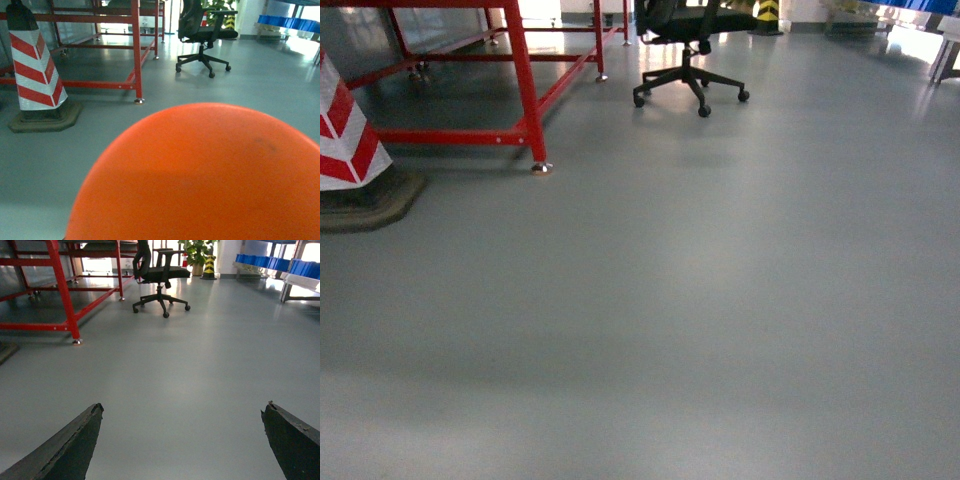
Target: Pick capacitor and pack into box
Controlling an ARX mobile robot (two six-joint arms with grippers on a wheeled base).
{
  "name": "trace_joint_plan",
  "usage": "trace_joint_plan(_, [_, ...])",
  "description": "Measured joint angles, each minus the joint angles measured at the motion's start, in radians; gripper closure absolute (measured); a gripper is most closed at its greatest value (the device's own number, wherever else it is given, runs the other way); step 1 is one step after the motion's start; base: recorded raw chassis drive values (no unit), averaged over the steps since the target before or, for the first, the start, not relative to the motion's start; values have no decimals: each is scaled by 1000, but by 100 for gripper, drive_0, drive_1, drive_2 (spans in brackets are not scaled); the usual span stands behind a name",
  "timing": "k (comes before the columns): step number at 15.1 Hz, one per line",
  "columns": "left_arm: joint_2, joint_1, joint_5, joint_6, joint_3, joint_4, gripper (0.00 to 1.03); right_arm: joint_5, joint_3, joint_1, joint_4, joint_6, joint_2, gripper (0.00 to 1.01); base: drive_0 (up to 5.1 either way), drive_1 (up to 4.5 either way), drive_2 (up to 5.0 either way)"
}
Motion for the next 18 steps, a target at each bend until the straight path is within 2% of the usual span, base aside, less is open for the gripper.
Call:
trace_joint_plan(12, [0,0,1,0,0,1,60,0,0,0,-2,0,0,3,-474,371,104])
trace_joint_plan(18, [0,0,2,0,0,2,60,0,0,0,-5,0,0,3,-493,249,249])
